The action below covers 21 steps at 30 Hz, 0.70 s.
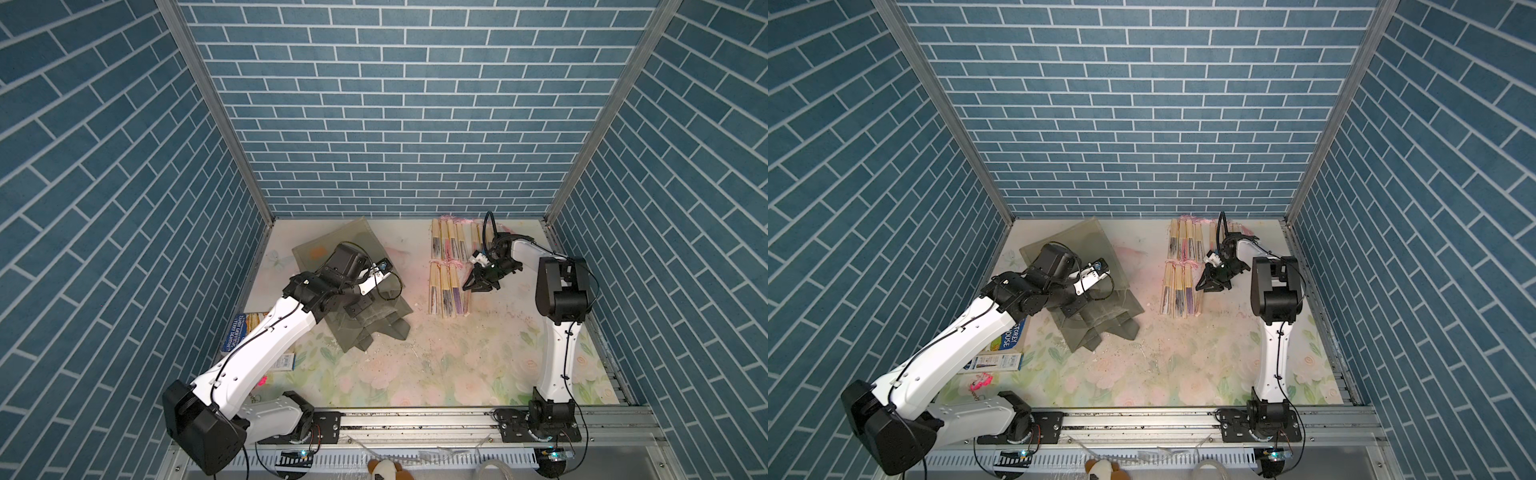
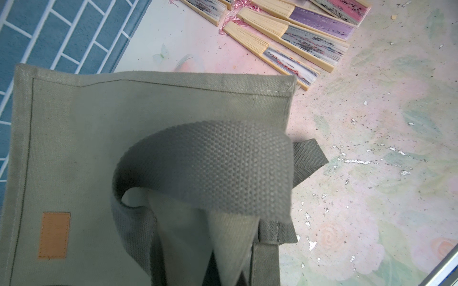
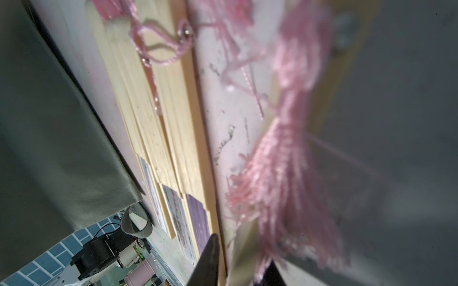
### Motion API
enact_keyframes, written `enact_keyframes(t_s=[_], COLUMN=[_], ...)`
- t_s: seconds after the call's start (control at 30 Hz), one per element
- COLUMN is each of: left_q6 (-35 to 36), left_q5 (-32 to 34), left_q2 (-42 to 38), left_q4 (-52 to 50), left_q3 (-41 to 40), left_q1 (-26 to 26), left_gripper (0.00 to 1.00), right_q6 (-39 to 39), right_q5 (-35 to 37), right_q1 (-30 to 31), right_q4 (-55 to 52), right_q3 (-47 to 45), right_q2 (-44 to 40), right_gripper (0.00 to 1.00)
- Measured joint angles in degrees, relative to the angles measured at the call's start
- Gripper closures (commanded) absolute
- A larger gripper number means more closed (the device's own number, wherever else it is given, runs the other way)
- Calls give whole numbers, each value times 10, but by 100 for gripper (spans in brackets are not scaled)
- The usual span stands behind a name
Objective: Take out the folding fans from the tote bags
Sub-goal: Place the folding fan at the center of the board.
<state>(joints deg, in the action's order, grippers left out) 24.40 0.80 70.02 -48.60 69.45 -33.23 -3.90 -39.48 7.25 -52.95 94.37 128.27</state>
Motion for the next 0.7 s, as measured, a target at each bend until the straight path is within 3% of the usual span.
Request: enact_keyframes(t_s=[0.37, 0.7], left_q6=[-3, -4], left_q5=[0, 0], left_q2=[0, 0], left_q4=[0, 0], left_q3=[0, -2], left_q1=[0, 0], left_gripper=[100, 100], right_q6=[-4, -18], right_q5=[72, 93], right_q1=[8, 8], right_q4=[22, 45], right_q3=[-29, -37], right_q2=[-45, -56], right_gripper=[58, 57])
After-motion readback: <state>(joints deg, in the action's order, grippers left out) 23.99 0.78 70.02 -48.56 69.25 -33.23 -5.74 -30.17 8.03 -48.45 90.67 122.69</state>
